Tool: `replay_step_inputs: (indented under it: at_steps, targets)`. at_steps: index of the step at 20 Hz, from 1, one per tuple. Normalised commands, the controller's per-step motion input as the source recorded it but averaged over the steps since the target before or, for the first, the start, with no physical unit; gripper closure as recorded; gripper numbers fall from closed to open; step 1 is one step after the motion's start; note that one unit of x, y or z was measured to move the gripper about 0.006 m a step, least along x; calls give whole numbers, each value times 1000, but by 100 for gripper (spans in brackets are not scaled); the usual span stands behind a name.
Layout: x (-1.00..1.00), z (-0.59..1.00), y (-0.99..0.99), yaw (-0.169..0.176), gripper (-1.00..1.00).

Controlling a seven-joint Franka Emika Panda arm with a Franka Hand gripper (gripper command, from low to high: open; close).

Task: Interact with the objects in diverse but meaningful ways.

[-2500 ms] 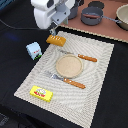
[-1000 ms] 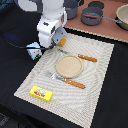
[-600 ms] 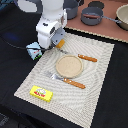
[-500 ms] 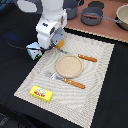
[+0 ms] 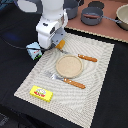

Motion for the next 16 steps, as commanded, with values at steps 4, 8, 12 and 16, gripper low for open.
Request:
replay_step_inputs:
  at_steps: [4, 8, 12, 16]
  targets:
    - [256, 304, 711, 110, 100]
    - [504, 246, 328, 25, 100]
    - [920, 320, 9, 0, 100]
    - [1000, 429, 0, 0, 100]
